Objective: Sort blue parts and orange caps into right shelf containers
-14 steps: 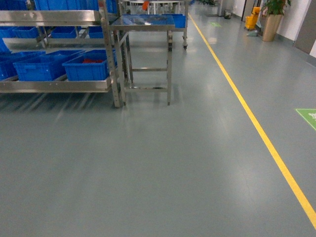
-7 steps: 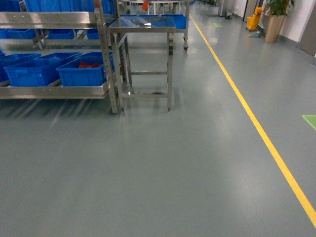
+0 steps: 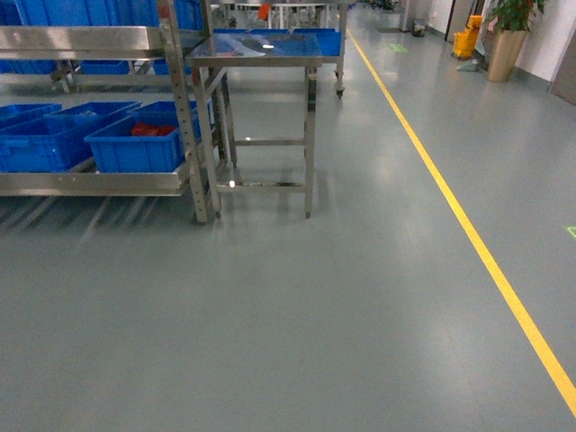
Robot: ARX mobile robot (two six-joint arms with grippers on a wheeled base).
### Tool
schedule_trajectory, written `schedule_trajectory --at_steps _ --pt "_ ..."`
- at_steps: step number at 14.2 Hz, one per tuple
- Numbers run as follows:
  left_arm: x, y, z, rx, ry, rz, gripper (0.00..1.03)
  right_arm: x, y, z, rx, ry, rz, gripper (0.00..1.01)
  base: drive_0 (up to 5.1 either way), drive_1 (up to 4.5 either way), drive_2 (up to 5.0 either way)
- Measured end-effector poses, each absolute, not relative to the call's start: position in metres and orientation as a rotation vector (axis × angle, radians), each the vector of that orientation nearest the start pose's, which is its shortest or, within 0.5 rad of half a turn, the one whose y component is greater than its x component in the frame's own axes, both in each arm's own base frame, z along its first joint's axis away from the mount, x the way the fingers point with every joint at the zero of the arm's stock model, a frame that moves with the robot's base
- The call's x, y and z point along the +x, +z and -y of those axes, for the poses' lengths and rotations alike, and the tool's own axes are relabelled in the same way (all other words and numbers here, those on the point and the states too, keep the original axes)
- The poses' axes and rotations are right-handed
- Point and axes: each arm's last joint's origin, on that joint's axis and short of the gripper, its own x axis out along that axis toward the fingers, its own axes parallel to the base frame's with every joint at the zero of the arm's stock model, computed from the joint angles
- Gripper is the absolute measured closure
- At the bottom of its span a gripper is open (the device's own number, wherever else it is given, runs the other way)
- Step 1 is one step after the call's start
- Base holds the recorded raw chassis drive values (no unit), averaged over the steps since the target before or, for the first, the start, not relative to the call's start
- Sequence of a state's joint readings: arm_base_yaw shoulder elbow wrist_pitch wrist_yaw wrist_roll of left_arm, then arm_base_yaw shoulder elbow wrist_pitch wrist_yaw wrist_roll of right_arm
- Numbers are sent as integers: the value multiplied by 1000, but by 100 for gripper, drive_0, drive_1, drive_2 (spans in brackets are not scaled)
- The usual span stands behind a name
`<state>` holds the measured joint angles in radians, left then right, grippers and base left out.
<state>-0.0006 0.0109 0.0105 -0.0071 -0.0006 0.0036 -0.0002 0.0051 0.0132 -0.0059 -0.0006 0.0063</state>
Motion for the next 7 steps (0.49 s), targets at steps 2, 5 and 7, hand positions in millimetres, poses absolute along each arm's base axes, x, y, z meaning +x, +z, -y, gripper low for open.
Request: schedule_trajectory --at_steps 2,5,7 --pt "98 166 0 4 0 -5 60 97 167 0 6 0 1 61 -13 420 -446" --pt "98 166 0 4 -1 -7 60 97 167 0 6 0 2 61 -18 415 -451" --pt "98 165 0 4 0 -8 60 97 167 0 6 0 1 61 -4 430 -437"
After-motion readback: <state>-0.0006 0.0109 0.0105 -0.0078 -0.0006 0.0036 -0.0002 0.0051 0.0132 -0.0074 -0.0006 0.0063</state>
